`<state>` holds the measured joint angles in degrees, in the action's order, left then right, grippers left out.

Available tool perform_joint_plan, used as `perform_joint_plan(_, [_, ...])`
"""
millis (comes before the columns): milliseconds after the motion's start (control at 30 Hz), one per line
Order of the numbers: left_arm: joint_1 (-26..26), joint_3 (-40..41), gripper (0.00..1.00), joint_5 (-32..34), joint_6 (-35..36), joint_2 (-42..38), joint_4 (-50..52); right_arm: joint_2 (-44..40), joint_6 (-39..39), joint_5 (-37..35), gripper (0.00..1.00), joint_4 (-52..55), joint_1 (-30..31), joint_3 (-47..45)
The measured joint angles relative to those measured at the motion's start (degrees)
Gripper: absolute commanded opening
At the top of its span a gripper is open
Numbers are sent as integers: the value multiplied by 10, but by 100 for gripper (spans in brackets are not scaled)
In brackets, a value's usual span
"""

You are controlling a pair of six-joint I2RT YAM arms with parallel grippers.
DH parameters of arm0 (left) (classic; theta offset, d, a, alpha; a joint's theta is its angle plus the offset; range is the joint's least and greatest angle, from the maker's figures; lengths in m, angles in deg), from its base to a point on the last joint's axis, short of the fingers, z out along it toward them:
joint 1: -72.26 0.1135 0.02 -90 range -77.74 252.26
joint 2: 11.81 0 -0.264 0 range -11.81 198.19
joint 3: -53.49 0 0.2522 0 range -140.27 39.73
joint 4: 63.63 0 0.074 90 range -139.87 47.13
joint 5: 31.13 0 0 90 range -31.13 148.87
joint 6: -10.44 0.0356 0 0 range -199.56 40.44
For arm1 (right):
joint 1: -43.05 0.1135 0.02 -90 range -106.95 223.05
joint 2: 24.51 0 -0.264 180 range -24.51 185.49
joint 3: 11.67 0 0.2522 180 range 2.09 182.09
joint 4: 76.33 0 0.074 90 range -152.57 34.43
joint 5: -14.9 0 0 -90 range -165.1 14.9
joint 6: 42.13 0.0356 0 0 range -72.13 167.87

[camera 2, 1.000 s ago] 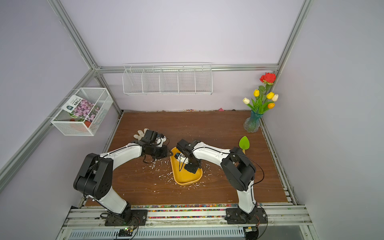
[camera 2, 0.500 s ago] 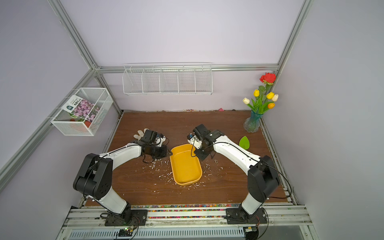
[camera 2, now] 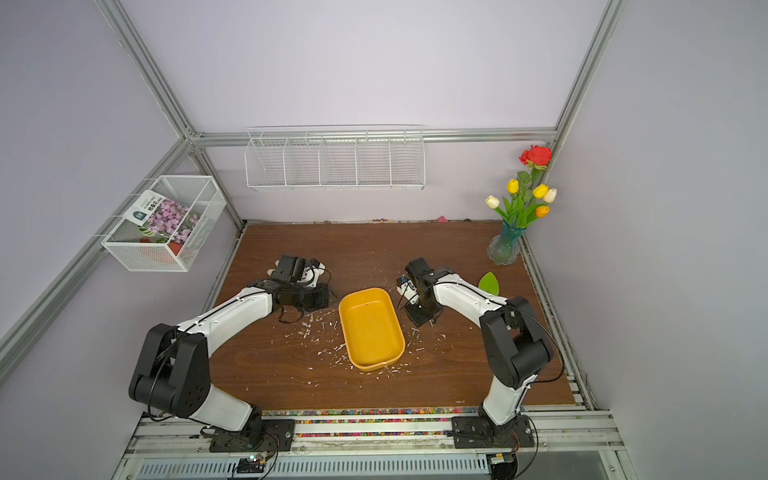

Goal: Take out the screws from the storage box
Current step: Place the screw at the center of the board, then reset both arms

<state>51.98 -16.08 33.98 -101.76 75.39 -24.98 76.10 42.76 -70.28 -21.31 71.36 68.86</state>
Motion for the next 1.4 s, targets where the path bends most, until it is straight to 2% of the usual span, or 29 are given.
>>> perform_joint_plan(200, [20, -4, 47, 22, 4, -30, 15, 4, 6, 1, 21, -26, -2, -11])
perform_joint_plan(433, [32, -19, 47, 38, 10, -32, 28, 6, 9, -1, 27, -50, -4, -13])
perform_joint_plan(533, [37, -19, 52, 59, 13, -37, 29, 2, 16, -3, 33, -69, -8, -17])
perform_joint_plan(633, [45, -11, 59, 124, 17, -60, 10, -27, 29, -3, 50, -103, -22, -33])
perform_joint_plan(667, [52, 0, 59, 144, 21, -75, -10, -44, 34, -4, 96, -121, -30, -43])
perform_joint_plan(700, [63, 21, 62, 167, 28, -94, -43, -66, 38, -6, 99, -143, -39, -55])
perform_joint_plan(800, [103, 117, 76, 238, 59, -158, -172, -128, 44, -7, 99, -207, -72, -94])
perform_joint_plan(900, [144, 216, 75, 274, 86, -186, -308, -166, 59, -7, 99, -264, -122, -123])
perform_joint_plan(1000, [177, 273, 74, 282, 122, -162, -404, -192, 80, -8, 99, -336, -182, -176])
perform_joint_plan(1200, [183, 329, 72, 299, 174, -82, -570, -258, 94, -35, 98, -514, -257, -348])
perform_joint_plan(1300, [184, 332, 72, 300, 190, -54, -636, -252, 103, -36, 98, -612, -288, -410])
perform_joint_plan(1400, [184, 362, 75, 300, 202, -10, -757, -213, 104, -35, 98, -731, -306, -447])
